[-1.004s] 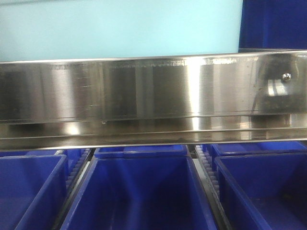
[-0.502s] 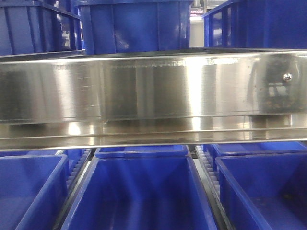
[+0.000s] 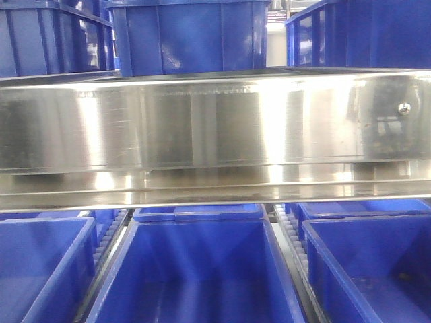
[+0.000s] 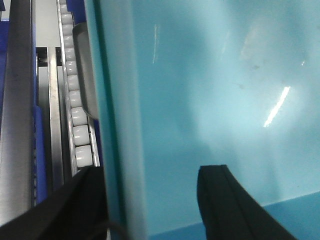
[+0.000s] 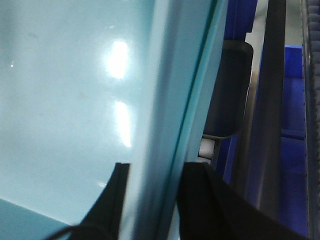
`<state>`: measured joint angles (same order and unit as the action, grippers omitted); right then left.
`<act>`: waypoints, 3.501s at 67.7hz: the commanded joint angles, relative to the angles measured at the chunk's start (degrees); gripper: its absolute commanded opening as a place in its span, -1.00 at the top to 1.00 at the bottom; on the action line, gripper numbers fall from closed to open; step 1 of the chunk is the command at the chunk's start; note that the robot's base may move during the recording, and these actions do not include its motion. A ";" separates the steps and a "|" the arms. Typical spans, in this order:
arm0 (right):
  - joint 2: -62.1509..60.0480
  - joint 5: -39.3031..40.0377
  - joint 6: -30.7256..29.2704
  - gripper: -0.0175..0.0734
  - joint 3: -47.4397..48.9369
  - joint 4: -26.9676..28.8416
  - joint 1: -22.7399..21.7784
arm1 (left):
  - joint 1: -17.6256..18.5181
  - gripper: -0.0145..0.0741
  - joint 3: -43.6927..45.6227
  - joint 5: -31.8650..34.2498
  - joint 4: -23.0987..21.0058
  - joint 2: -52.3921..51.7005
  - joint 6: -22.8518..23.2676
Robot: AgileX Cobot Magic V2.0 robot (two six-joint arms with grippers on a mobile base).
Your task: Move two blue bins to right shelf middle
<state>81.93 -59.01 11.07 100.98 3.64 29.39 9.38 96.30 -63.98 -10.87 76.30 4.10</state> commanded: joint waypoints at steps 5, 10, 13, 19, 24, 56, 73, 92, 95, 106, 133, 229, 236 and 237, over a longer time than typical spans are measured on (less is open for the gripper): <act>-0.96 4.48 -1.89 0.95 1.08 0.03 -0.07 | 0.12 0.92 0.96 1.92 -3.91 -1.12 -2.46; -0.96 4.48 -1.89 0.95 1.08 0.03 -0.07 | 0.12 0.92 0.96 2.04 -3.91 -1.12 -2.46; -0.96 4.63 -1.89 0.95 1.08 0.03 -0.07 | 0.12 0.92 0.96 2.04 -3.91 -1.12 -2.46; -0.96 4.63 -1.89 0.95 1.08 0.03 -0.07 | 0.12 0.92 0.96 2.04 -3.91 -1.12 -2.46; -0.96 4.63 -1.89 0.95 1.08 0.03 -0.07 | 0.12 0.92 0.96 2.04 -3.91 -1.12 -2.46; -0.96 4.63 -1.89 0.95 1.08 0.03 -0.07 | 0.12 0.92 0.96 2.04 -3.91 -1.12 -2.46; -0.96 4.63 -1.89 0.95 1.08 0.03 -0.07 | 0.12 0.92 0.96 2.04 -3.91 -1.12 -2.46; -0.96 4.63 -1.89 0.95 1.08 0.03 -0.07 | 0.12 0.92 0.96 2.04 -3.91 -1.12 -2.46; -0.96 4.63 -1.89 0.95 1.08 0.03 -0.07 | 0.12 0.92 0.96 2.04 -3.91 -1.12 -2.46; -0.96 4.63 -1.89 0.95 1.08 0.03 -0.07 | 0.12 0.92 0.96 2.38 -3.91 -1.12 -2.46; -0.96 4.63 -1.89 0.95 1.08 0.03 -0.07 | 0.12 0.92 0.96 14.59 -3.91 -1.12 -2.46; -0.96 4.63 -1.89 0.95 1.08 0.03 -0.07 | 0.12 0.92 0.96 16.20 -3.91 -1.12 -2.46; -0.96 4.63 -1.89 0.95 1.08 0.03 -0.07 | 0.12 0.92 0.96 16.20 -3.91 -1.12 -2.46; -0.96 4.63 -1.89 0.95 1.08 0.03 -0.07 | 0.12 0.92 0.96 16.20 -3.91 -1.12 -2.46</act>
<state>81.93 -58.58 11.17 101.08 2.76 29.29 9.38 96.30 -52.14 -12.18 76.07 3.17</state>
